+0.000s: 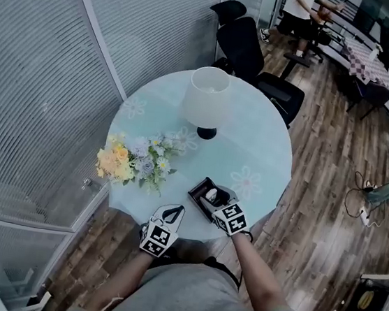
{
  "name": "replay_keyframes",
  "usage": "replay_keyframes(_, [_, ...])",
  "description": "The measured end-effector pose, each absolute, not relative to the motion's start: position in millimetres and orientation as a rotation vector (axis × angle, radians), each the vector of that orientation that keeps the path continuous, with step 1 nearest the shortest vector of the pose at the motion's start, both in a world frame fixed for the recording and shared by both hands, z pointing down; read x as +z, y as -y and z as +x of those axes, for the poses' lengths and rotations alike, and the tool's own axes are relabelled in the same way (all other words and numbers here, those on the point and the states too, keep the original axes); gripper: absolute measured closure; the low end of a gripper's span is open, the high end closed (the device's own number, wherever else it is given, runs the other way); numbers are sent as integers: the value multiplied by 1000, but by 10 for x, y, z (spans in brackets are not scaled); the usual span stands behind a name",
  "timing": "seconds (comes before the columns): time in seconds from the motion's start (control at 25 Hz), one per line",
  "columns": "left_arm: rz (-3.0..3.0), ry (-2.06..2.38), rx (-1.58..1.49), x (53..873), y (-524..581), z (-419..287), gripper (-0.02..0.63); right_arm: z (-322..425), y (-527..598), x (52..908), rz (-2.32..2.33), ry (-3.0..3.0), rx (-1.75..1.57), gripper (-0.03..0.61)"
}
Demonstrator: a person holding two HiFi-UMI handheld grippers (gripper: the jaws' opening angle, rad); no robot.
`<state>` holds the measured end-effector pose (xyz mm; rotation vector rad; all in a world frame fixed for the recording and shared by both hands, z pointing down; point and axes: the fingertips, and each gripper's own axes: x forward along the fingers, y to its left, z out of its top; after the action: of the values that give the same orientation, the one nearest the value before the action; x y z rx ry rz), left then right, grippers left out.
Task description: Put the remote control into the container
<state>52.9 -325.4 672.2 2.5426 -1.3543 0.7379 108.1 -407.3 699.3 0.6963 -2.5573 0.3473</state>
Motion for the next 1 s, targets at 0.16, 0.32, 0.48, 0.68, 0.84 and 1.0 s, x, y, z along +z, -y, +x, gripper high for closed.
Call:
replay_keyframes(0.16, [2542, 1337, 749, 6728, 3251, 555, 614, 1086, 4045, 7128, 683, 2532, 374, 319])
replay_keyframes(0.32, [2543, 1324, 752, 6736, 3242, 578, 614, 1088, 4001, 7247, 665, 2511, 400, 319])
replay_keyframes(0.48, [2540, 1308, 754, 6778, 3183, 608, 615, 1076, 3958, 7332, 664, 2505, 395, 319])
replay_keyframes(0.68, [2536, 1285, 759, 6837, 3123, 654, 614, 1051, 3991, 7340, 671, 2509, 410, 319])
replay_keyframes(0.84, [2535, 1264, 755, 6853, 3090, 686, 615, 1046, 4014, 7345, 686, 2503, 437, 319])
replay_keyframes(1.0, [2543, 1260, 753, 6818, 3071, 688, 614, 1035, 4016, 7319, 692, 2490, 425, 319])
